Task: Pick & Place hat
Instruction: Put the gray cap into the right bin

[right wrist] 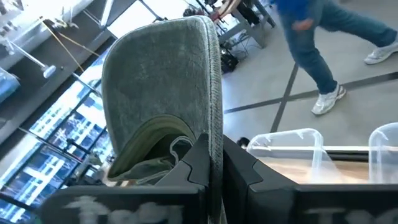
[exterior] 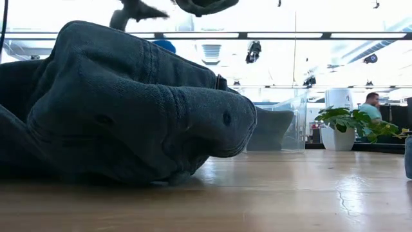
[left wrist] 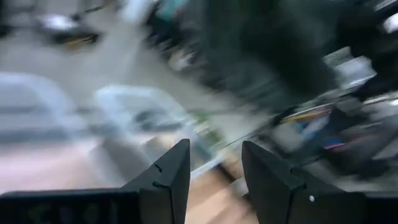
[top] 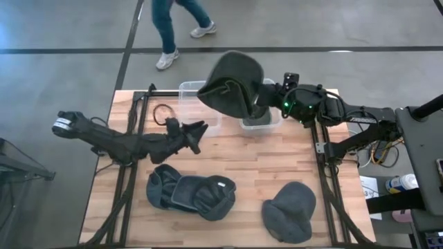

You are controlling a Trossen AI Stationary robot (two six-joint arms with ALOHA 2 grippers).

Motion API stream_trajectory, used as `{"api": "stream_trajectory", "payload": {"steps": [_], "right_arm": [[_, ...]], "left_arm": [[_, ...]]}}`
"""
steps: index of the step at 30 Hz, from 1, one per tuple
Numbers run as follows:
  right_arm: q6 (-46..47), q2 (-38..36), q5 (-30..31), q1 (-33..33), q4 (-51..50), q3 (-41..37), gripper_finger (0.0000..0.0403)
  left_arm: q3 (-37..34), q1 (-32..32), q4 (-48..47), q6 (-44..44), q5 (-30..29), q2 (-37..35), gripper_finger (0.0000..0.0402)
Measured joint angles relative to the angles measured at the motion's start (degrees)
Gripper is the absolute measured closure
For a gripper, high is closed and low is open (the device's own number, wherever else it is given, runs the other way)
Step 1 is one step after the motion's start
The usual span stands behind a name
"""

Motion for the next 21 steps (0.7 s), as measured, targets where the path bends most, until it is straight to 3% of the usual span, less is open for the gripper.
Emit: {"api": "stream_trajectory", "payload": {"steps": [3,7,12,21], "right_arm": [[0.6,0.0,0.0,0.0,1.3,0.0,0.0389],[-1.0,0.0,0.0,0.0,6.7,0.0,0.0388],[-3.1,0.0,-1.4,0.0,11.2,0.0,0.0388],[-3.2,0.0,-2.0,0.0,11.9,0.0,0.0388]], "left_arm": [[-3.7,0.4,17.3,9.4,4.7,0.0,0.0264],[-7.4,2.0,29.7,14.2,10.0,-0.1,0.0264],[-8.4,6.3,30.7,7.6,18.6,0.2,0.0264],[-3.9,11.0,31.0,5.8,24.8,2.2,0.0264]]}}
